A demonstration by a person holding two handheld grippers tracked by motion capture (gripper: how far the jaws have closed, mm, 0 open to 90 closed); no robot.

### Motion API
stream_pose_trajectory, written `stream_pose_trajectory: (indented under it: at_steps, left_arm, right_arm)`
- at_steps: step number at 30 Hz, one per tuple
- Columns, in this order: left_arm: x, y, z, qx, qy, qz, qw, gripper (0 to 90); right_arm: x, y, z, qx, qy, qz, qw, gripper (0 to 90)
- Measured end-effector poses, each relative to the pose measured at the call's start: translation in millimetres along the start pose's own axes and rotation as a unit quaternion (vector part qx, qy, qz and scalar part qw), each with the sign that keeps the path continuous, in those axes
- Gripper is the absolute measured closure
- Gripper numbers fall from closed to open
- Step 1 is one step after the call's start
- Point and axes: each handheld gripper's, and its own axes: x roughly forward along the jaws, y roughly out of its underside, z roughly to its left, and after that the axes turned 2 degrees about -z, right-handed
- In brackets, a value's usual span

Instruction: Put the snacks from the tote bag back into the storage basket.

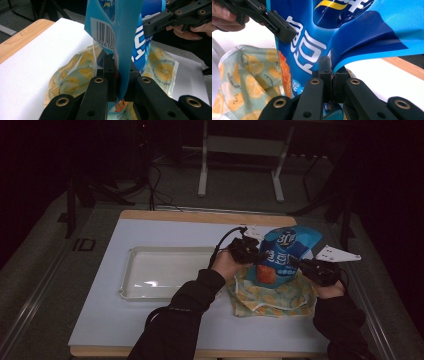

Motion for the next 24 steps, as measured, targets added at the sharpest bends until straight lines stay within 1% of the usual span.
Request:
stream_pose_trajectory:
  at_steps: [2,5,9,10,11,14,19,24]
  left_arm:
    - [-0.9,-1.4,-0.3,-0.001,0.000,-0.002,1.0000,85.6]
    - [-6.1,-8.2,-1.3,0.003,0.000,-0.005,1.0000,85.5]
    - [-11.6,-16.3,-2.3,0.007,-0.003,-0.003,1.0000,85.7]
    - [-11.6,-16.3,-2.3,0.007,-0.003,-0.003,1.0000,85.7]
    - [-14.5,-20.2,-3.0,0.012,-0.004,-0.002,0.9999,85.7]
    - [-18.6,-25.1,-3.9,0.014,-0.006,-0.002,0.9999,85.9]
    - [-25.2,-31.4,-2.6,0.015,-0.009,-0.006,0.9998,86.1]
    - [-33.8,-40.3,0.9,0.018,-0.015,-0.010,0.9997,86.1]
  right_arm:
    - [-1.0,-1.6,0.2,-0.001,0.000,-0.001,1.0000,88.6]
    - [-4.8,-8.5,0.3,-0.002,0.001,-0.006,1.0000,88.7]
    - [-8.0,-16.1,0.2,-0.003,0.002,-0.010,0.9999,88.7]
    - [-8.0,-16.1,0.2,-0.003,0.002,-0.010,0.9999,88.7]
    - [-8.8,-17.9,0.3,-0.004,0.002,-0.011,0.9999,88.6]
    - [-11.7,-24.8,1.0,-0.006,0.005,-0.018,0.9998,88.7]
    - [-13.0,-34.2,2.3,-0.013,0.008,-0.021,0.9997,88.7]
    - [-12.8,-45.7,2.4,-0.014,0.012,-0.028,0.9994,88.8]
